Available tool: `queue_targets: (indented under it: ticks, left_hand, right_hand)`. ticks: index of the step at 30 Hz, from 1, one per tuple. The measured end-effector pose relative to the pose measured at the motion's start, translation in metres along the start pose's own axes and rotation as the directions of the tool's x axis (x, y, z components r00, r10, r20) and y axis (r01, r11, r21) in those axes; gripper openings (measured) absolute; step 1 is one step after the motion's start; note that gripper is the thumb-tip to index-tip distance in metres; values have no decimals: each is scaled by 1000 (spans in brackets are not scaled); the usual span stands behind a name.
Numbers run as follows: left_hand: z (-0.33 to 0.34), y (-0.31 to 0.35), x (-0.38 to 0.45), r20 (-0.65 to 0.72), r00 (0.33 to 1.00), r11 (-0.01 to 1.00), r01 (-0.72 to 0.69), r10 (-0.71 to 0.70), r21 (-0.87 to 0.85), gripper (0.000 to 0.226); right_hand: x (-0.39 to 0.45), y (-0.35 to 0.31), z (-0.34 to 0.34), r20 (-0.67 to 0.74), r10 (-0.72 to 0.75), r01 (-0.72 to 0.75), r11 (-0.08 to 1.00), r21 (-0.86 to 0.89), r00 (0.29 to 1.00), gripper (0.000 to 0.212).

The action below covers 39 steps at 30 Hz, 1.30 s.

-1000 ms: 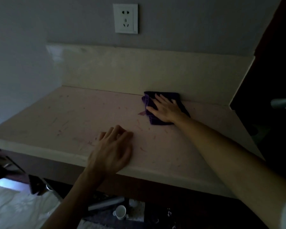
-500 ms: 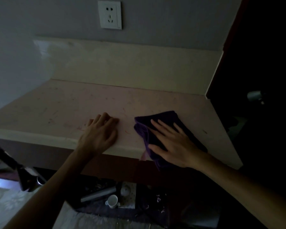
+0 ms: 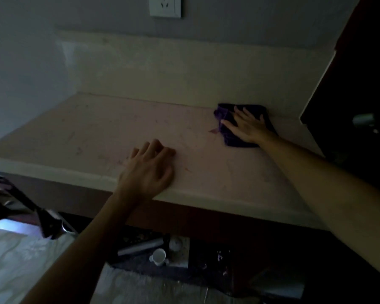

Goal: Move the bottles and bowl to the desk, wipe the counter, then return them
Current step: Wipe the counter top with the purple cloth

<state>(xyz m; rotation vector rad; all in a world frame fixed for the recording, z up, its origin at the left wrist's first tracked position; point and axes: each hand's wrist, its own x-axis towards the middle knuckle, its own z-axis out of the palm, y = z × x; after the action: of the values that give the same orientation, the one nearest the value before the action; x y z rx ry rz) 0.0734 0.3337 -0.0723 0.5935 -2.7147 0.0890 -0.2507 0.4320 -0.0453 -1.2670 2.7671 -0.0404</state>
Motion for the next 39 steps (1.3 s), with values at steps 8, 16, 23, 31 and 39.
queue_targets:
  ticks: [8, 16, 23, 31, 39]
  left_hand:
    - [-5, 7, -3, 16, 1000, 999, 17, -17, -37, 53]
    - [-15, -28, -9, 19, 997, 995, -71, 72, -64, 55]
    - [-13, -56, -8, 71, 992, 993, -103, 107, -59, 47]
    - [-13, -57, -9, 79, 988, 991, -126, 129, -47, 51]
    - [-15, -62, -14, 20, 996, 992, -81, 83, -100, 54]
  right_hand:
    - [-145, -22, 16, -22, -155, 155, 988, 3, 988, 73]
    - [-184, -52, 24, -38, -144, 144, 990, -4, 989, 66]
    - [-38, -99, 12, -41, -129, 129, 992, 6, 991, 70]
    - [13, -129, 5, -24, -49, 50, 998, 33, 999, 70]
    - [-136, -151, 31, -95, -169, 172, 985, 25, 981, 67]
